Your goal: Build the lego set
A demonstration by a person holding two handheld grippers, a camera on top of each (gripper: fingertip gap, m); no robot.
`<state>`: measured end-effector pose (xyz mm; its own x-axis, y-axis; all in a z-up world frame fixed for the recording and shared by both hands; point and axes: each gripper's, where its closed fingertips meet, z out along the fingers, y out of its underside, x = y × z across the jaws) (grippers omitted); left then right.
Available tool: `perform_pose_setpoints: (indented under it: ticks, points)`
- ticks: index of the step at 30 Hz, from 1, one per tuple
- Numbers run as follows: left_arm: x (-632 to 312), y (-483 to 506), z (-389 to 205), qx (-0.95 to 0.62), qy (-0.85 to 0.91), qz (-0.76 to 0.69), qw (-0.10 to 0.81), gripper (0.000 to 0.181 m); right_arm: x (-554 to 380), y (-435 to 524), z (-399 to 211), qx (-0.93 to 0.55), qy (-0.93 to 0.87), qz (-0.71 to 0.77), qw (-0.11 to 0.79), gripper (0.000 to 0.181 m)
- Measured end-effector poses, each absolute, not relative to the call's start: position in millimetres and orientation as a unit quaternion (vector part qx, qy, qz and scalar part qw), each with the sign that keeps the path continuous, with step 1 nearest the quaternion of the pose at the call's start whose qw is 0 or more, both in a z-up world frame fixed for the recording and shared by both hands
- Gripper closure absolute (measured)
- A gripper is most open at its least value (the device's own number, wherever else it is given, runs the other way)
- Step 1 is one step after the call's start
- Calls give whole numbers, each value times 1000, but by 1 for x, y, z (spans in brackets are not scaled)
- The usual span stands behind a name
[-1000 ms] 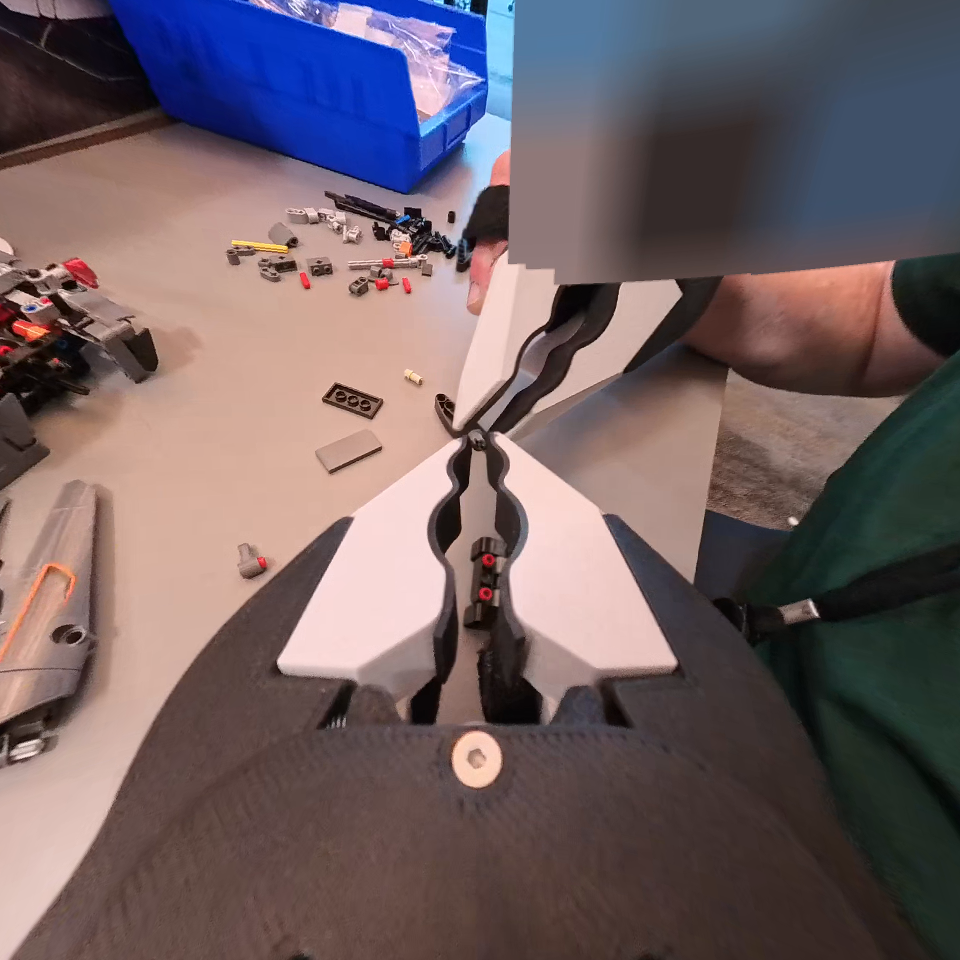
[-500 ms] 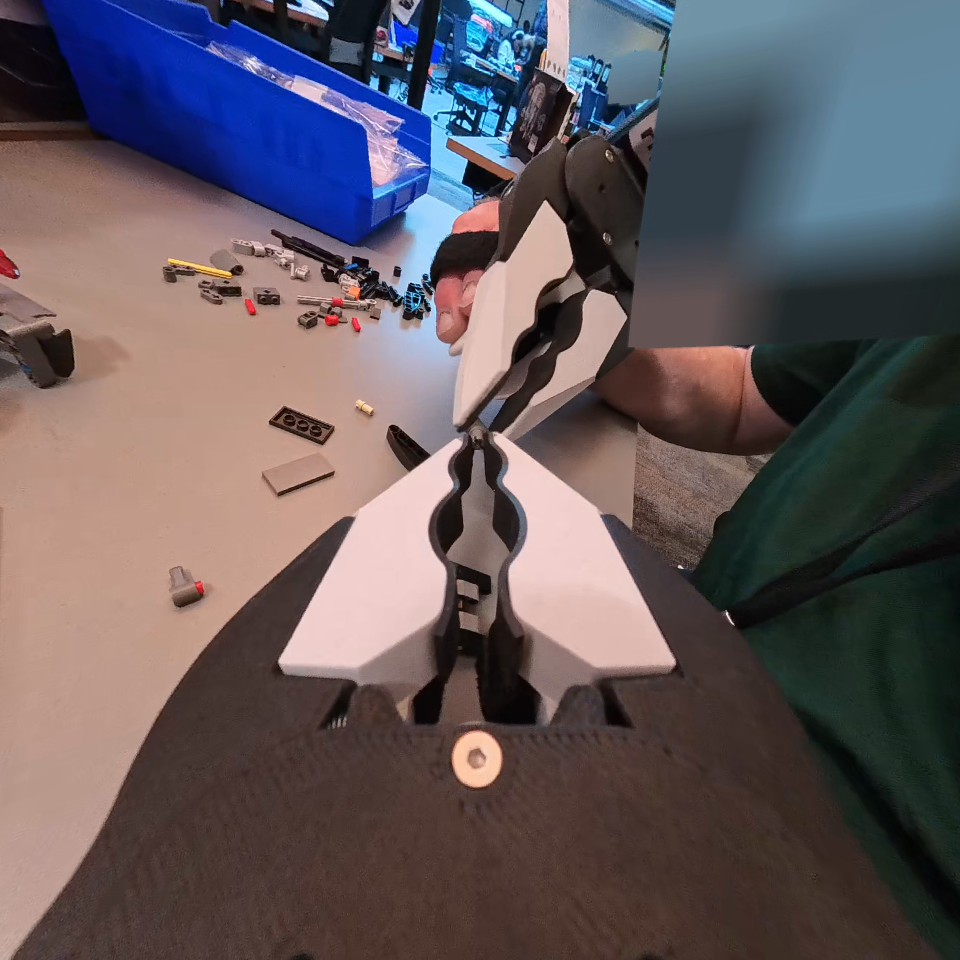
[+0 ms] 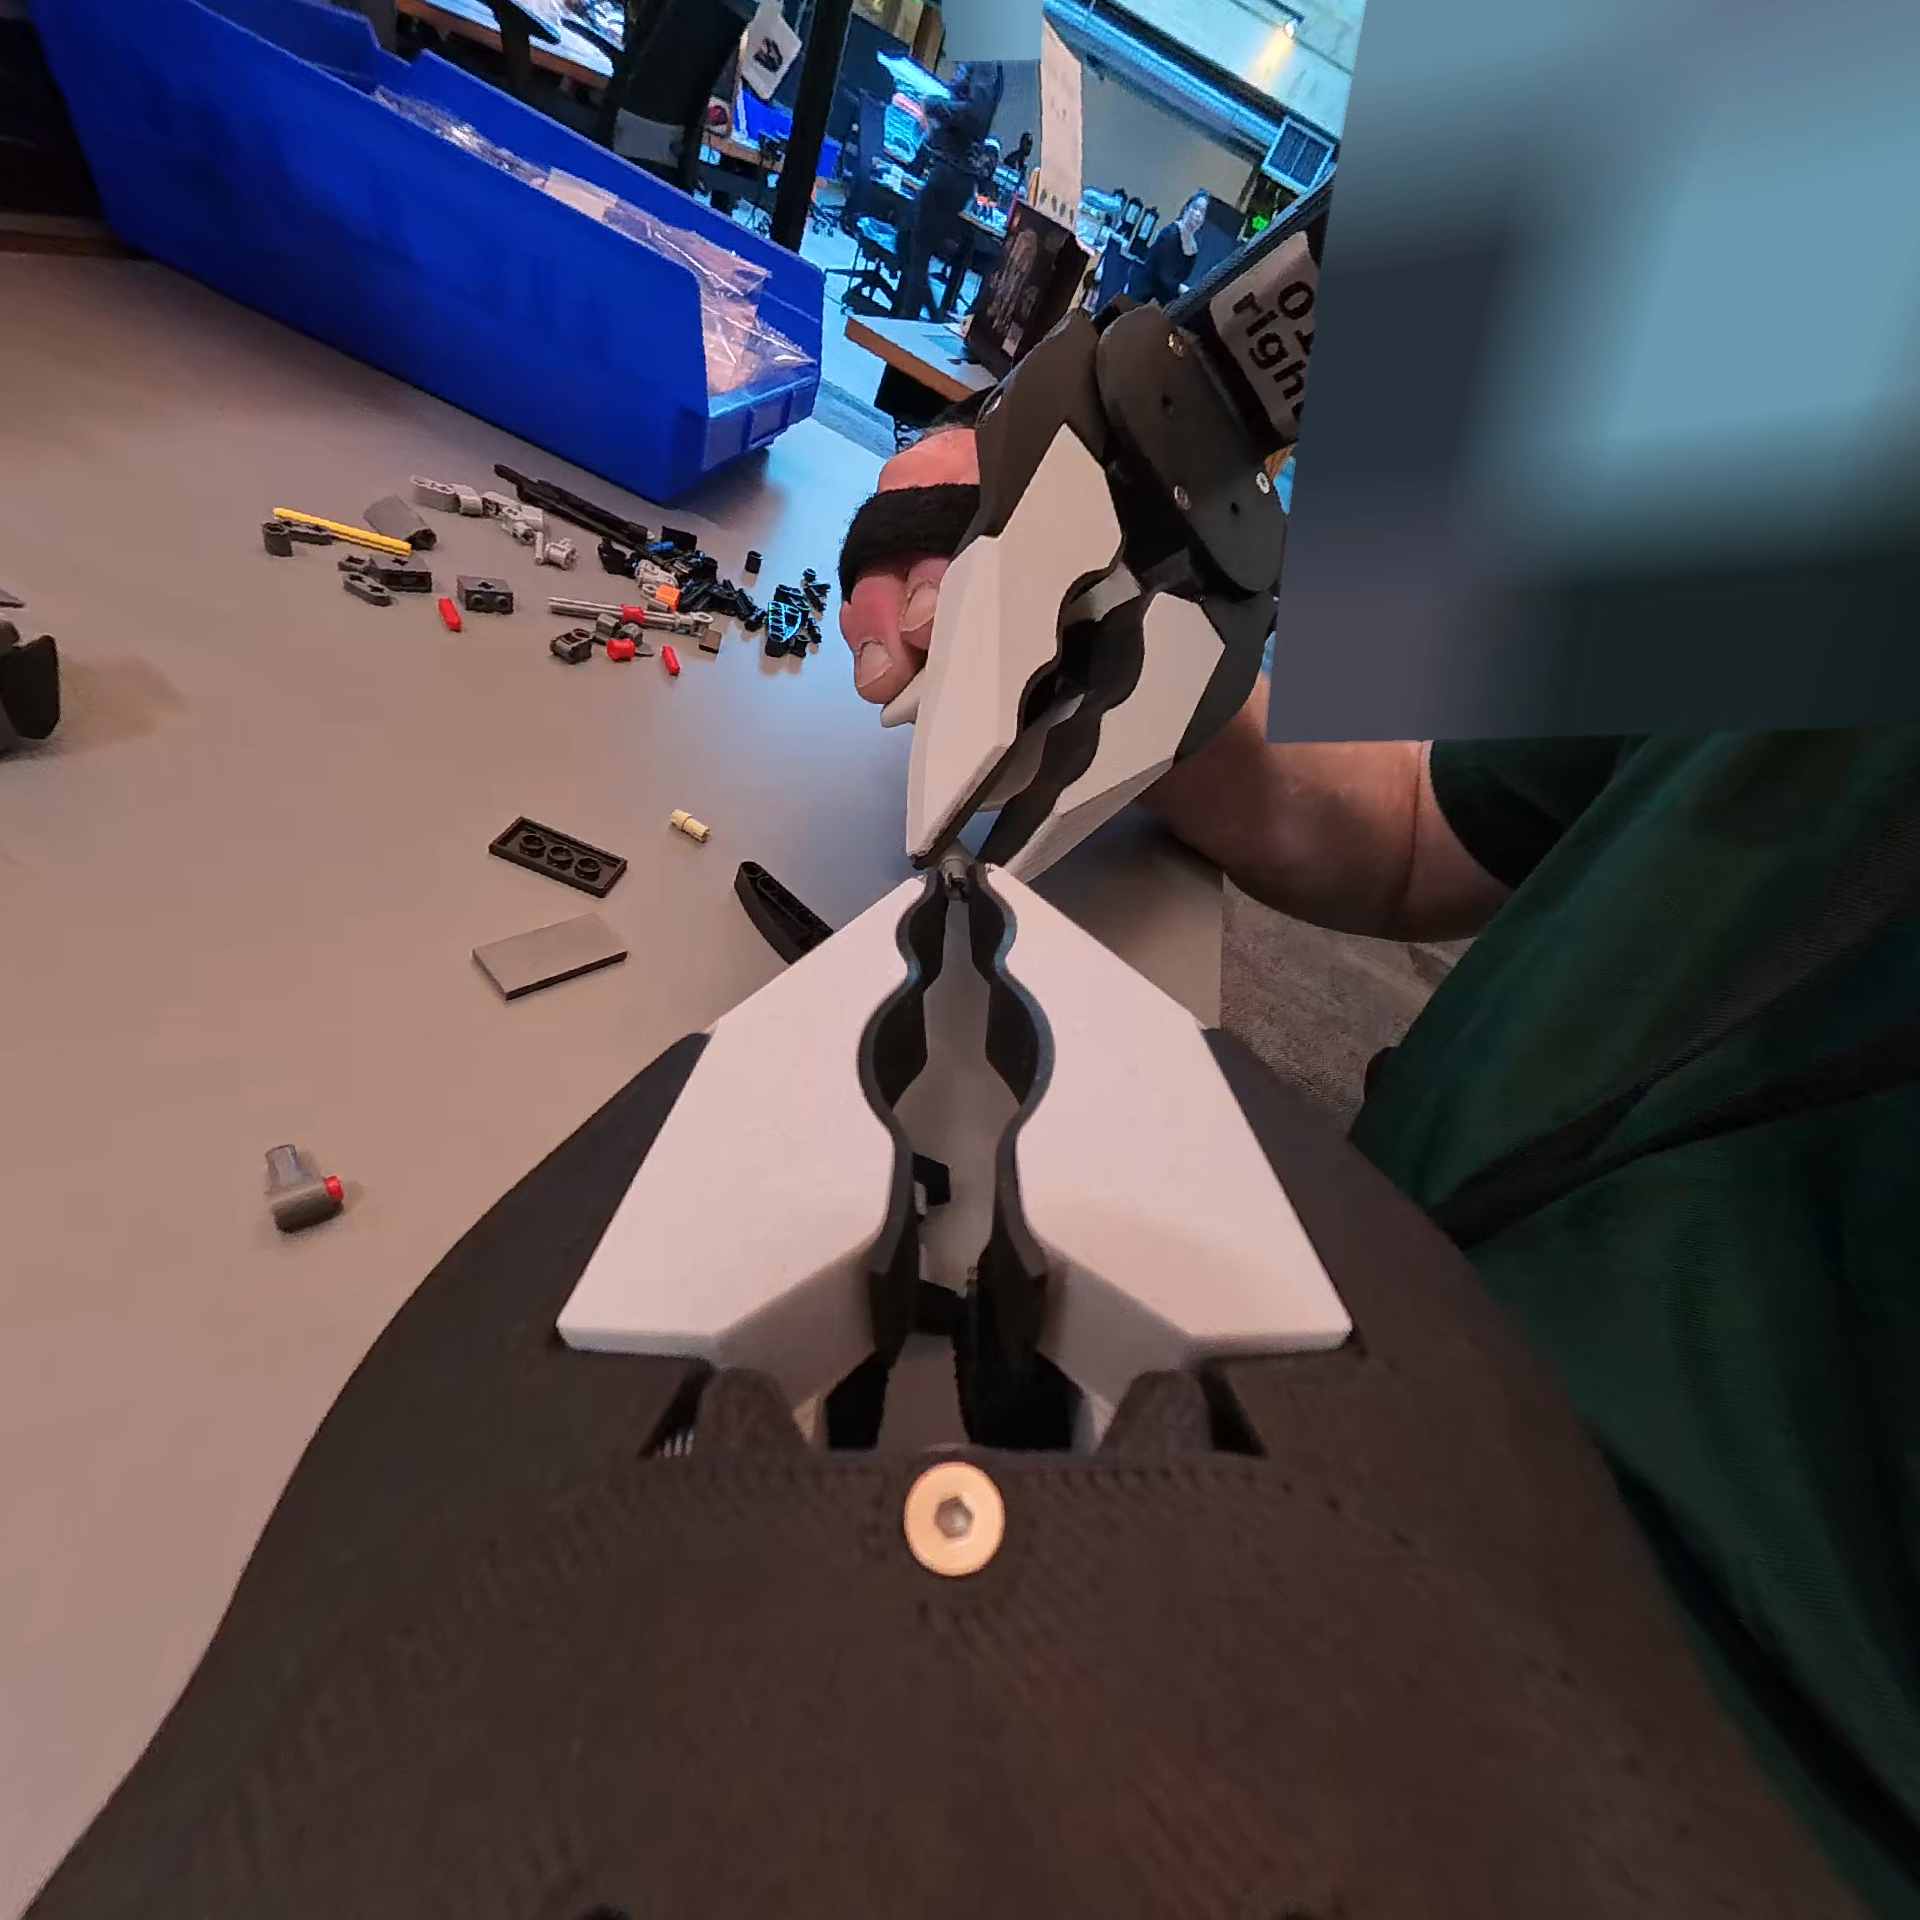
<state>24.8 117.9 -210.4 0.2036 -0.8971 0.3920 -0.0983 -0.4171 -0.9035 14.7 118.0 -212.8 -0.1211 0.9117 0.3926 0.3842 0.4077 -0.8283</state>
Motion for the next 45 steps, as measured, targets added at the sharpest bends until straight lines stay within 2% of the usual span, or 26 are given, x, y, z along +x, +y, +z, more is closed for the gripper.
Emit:
perform_pose_setpoints:
  ticks: [23, 27, 30, 32, 36, 45]
  points:
    - [26, 116, -211, -665, 381, -511, 390, 178, 17, 117, -216, -472, -700, 286, 454, 174]
    - [16, 114, -220, -686, 420, -444, 395, 158, 21, 121, -230, -494, -709, 279, 419, 174]
    - [6, 108, -249, -713, 501, -316, 375, 147, 23, 120, -253, -517, -725, 268, 367, 174]
    - [1, 104, -265, -717, 541, -244, 365, 146, 23, 118, -265, -527, -733, 262, 342, 174]
    - [3, 100, -286, -718, 570, -190, 351, 147, 22, 114, -279, -534, -741, 259, 314, 174]
    - [10, 101, -296, -715, 580, -186, 343, 159, 20, 111, -296, -541, -753, 239, 288, 174]
